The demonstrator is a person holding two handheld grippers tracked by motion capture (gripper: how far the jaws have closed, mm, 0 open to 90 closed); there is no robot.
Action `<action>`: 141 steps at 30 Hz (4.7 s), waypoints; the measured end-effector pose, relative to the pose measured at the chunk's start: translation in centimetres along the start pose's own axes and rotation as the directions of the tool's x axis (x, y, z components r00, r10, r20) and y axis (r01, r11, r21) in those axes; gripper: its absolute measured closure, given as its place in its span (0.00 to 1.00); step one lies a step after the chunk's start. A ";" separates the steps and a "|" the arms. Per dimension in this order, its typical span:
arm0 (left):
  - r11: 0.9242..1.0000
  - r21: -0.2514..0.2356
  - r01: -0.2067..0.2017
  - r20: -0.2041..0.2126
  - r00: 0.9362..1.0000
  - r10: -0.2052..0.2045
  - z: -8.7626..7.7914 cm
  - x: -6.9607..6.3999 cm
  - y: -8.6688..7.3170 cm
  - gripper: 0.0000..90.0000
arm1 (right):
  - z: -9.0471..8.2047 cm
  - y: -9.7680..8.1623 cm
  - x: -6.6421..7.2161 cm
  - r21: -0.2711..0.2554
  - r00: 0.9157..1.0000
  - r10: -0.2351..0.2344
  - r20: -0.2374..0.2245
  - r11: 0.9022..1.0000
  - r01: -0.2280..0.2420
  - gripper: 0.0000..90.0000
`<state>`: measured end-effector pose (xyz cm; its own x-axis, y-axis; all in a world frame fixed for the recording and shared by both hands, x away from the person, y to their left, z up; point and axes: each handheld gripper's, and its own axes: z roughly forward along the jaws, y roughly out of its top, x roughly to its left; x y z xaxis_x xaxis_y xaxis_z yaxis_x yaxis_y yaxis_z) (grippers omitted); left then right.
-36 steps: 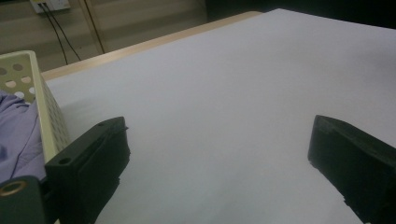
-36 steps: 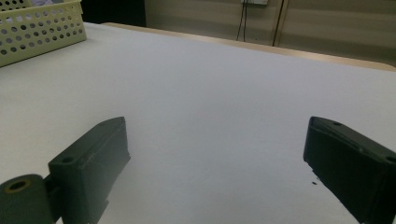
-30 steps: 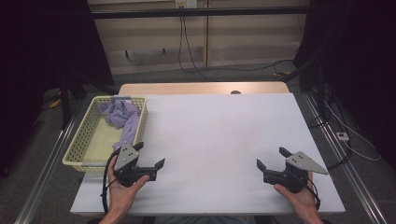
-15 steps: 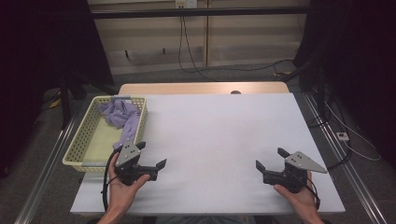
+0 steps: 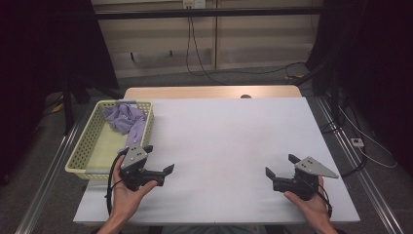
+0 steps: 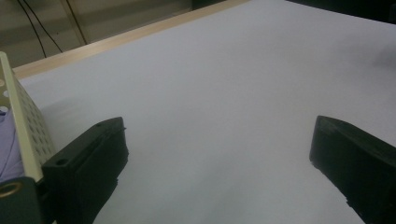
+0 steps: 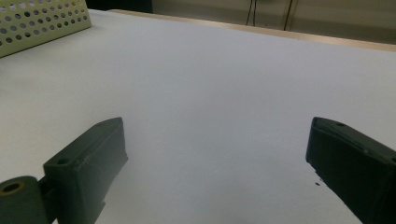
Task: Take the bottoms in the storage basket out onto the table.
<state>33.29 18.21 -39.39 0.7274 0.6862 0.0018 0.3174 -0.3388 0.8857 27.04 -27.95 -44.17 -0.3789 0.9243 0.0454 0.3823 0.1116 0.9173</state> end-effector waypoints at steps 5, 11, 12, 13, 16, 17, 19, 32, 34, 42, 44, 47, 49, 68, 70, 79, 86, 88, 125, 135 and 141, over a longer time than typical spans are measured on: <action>1.000 0.014 0.019 -0.004 1.000 -0.019 -0.4 0.5 0.5 0.06 | -0.2 -0.1 0.0 0.003 1.000 0.010 -0.002 1.000 -0.010 0.05; 0.999 0.026 0.029 -0.008 1.000 -0.029 -0.8 1.2 1.4 0.06 | -0.3 -0.1 -0.1 0.003 1.000 0.013 0.000 1.000 -0.013 0.05; 0.999 0.022 0.028 -0.013 1.000 -0.027 -0.9 1.3 1.6 0.05 | -0.2 -0.1 -0.1 0.005 1.000 0.013 0.001 1.000 -0.013 0.05; 0.999 0.008 0.035 -0.015 0.999 -0.035 -1.0 1.4 1.8 0.05 | -0.2 -0.1 -0.1 0.005 1.000 0.013 0.001 1.000 -0.013 0.05; 0.999 -0.017 0.041 -0.001 0.999 -0.041 -1.5 1.8 2.2 0.04 | -0.1 -0.1 -0.1 0.005 1.000 0.012 0.002 1.000 -0.012 0.05; 0.999 -0.032 0.036 0.009 0.999 -0.036 -1.7 2.0 2.3 0.04 | -0.1 -0.1 -0.2 0.007 1.000 0.013 0.002 1.000 -0.013 0.05; 0.998 -0.050 0.036 -0.015 0.999 -0.037 -1.9 2.3 2.4 0.06 | -0.2 -0.1 -0.2 0.009 1.000 0.018 0.006 1.000 -0.018 0.05; 0.998 -0.018 0.059 -0.071 0.996 -0.060 -2.6 4.8 3.4 0.05 | -0.3 0.0 0.0 0.007 1.000 0.011 0.012 1.000 -0.011 0.05; 0.998 -0.015 0.057 -0.091 0.994 -0.059 -2.6 5.2 3.6 0.05 | -0.3 0.0 0.0 0.008 1.000 0.009 0.011 1.000 -0.009 0.05; 0.998 0.018 0.059 -0.128 0.990 -0.056 -2.1 6.9 4.5 0.06 | -0.3 0.0 0.0 0.010 1.000 0.009 0.004 1.000 -0.009 0.05; 0.997 0.034 0.064 -0.126 0.990 -0.059 -1.8 7.4 4.7 0.06 | -0.2 0.0 0.0 0.013 1.000 0.007 0.003 1.000 -0.007 0.05; 0.996 0.039 0.074 -0.132 0.989 -0.068 -1.6 8.0 5.0 0.06 | -0.2 0.0 0.1 0.013 1.000 0.003 0.002 1.000 -0.003 0.05; 0.996 0.037 0.077 -0.135 0.988 -0.071 -1.4 8.5 5.2 0.06 | -0.2 0.0 0.1 0.014 1.000 0.005 0.001 1.000 -0.005 0.05; 0.992 0.102 0.069 -0.188 0.981 -0.049 0.7 11.2 6.8 0.05 | -0.1 -0.1 0.0 0.024 1.000 0.008 0.002 1.000 -0.008 0.05; 0.991 0.116 0.067 -0.212 0.976 -0.041 1.2 11.5 6.8 0.05 | -0.1 -0.1 0.0 0.024 1.000 0.008 0.002 1.000 -0.008 0.05; 0.987 0.138 0.088 -0.238 0.970 -0.053 2.2 13.1 6.5 0.05 | -0.1 -0.1 0.0 0.026 1.000 0.006 -0.001 1.000 -0.006 0.05; 0.990 0.101 0.100 -0.235 0.969 -0.074 2.6 14.3 6.9 0.08 | -0.1 -0.1 0.0 0.029 1.000 0.008 -0.001 1.000 -0.008 0.05; 0.989 0.085 0.119 -0.233 0.968 -0.096 2.7 14.6 6.9 0.07 | -0.1 -0.1 -0.1 0.030 1.000 0.008 0.000 1.000 -0.008 0.05; 0.883 0.360 0.302 -0.263 0.941 -0.214 6.7 17.9 1.6 0.12 | -0.2 -0.2 -0.1 0.042 1.000 0.007 -0.010 0.999 -0.007 0.05; 0.825 0.480 0.299 -0.270 0.945 -0.185 7.9 17.8 0.7 0.15 | -0.1 -0.2 -0.1 0.046 1.000 0.005 -0.014 0.999 -0.004 0.05; 0.789 0.538 0.295 -0.270 0.948 -0.170 8.2 17.8 -0.1 0.19 | -0.1 -0.2 -0.1 0.048 1.000 0.007 -0.014 0.999 -0.006 0.05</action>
<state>51.21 25.15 -43.25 0.4709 0.8819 -0.0237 0.7929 -0.4113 0.4496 26.89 -28.11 -44.33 -0.3876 0.9200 0.0572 0.4245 0.1231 0.8970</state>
